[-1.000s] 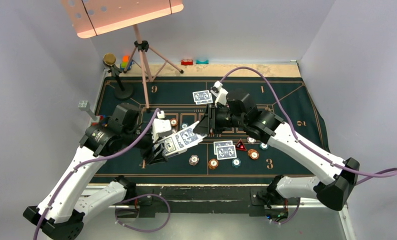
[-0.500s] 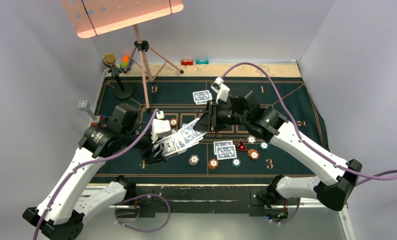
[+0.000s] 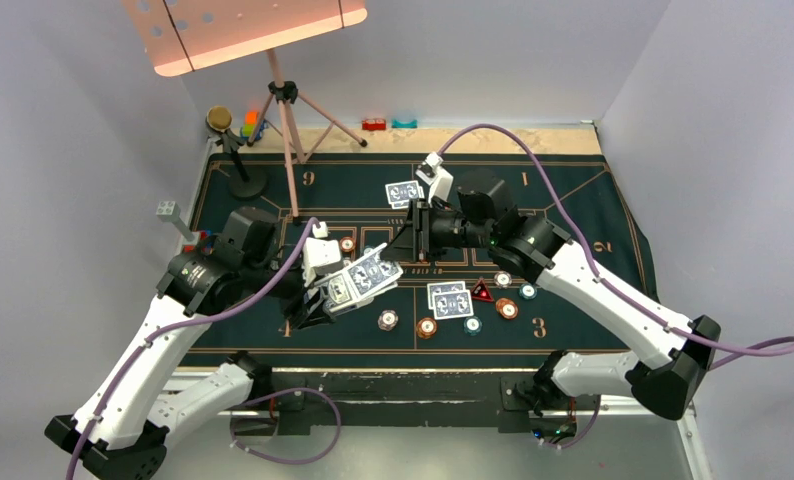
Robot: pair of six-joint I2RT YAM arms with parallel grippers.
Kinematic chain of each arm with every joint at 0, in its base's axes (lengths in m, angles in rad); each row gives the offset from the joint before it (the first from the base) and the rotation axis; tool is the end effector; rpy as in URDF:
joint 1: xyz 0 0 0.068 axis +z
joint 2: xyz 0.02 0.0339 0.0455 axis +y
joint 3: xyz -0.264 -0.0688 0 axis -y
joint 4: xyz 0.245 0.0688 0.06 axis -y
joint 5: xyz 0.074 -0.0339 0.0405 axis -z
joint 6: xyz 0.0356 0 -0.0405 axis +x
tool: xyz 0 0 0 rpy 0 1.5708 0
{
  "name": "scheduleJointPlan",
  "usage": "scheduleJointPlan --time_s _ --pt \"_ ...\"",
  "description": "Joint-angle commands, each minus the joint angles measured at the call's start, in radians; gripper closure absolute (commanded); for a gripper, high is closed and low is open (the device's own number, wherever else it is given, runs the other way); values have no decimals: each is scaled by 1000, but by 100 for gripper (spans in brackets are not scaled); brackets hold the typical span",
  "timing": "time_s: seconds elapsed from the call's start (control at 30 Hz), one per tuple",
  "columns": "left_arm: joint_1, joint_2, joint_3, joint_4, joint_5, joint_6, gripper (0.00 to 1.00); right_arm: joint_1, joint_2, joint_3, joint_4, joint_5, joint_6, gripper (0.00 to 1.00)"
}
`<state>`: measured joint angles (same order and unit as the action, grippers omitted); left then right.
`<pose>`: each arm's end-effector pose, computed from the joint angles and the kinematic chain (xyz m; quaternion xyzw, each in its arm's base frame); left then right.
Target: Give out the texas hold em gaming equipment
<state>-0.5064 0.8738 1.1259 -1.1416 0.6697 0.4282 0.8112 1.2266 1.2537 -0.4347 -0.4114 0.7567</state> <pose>0.1091 -0.0858 0.3560 0.4990 0.7453 -0.3218 0.3032 0.1770 0.2071 0.3864 -0.1345 0.8146 0.5006 0.2603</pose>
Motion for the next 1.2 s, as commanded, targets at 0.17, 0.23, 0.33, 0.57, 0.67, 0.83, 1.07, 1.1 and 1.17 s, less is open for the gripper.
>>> scheduleJointPlan --time_s 0.17,0.23,0.33,0.57,0.67,0.83,1.07,1.1,1.17 --pt "-1 -12 35 32 34 -14 100 -2 -7 -1 10 17 -12 71" --pt "-1 -10 36 32 37 -14 100 -1 -1 9 -39 44 -37 64" --pt "-1 -9 39 33 37 -16 100 -1 2 24 -104 86 -64 48" --pt "-1 -9 36 32 36 -16 100 1 -16 -9 -85 49 -70 18" --pt "-1 -9 34 37 37 -17 100 16 -13 -56 22 -10 -19 13" --pt "-1 -6 41 34 37 -16 100 32 16 -57 56 -6 -10 9" --pt "-1 -10 40 33 40 -16 100 33 -30 -88 27 58 0 25" --pt "-1 -9 41 34 41 -16 100 32 -34 -85 6 76 1 32" --pt "-1 -8 44 35 43 -17 100 32 -39 -79 -31 97 -4 44"
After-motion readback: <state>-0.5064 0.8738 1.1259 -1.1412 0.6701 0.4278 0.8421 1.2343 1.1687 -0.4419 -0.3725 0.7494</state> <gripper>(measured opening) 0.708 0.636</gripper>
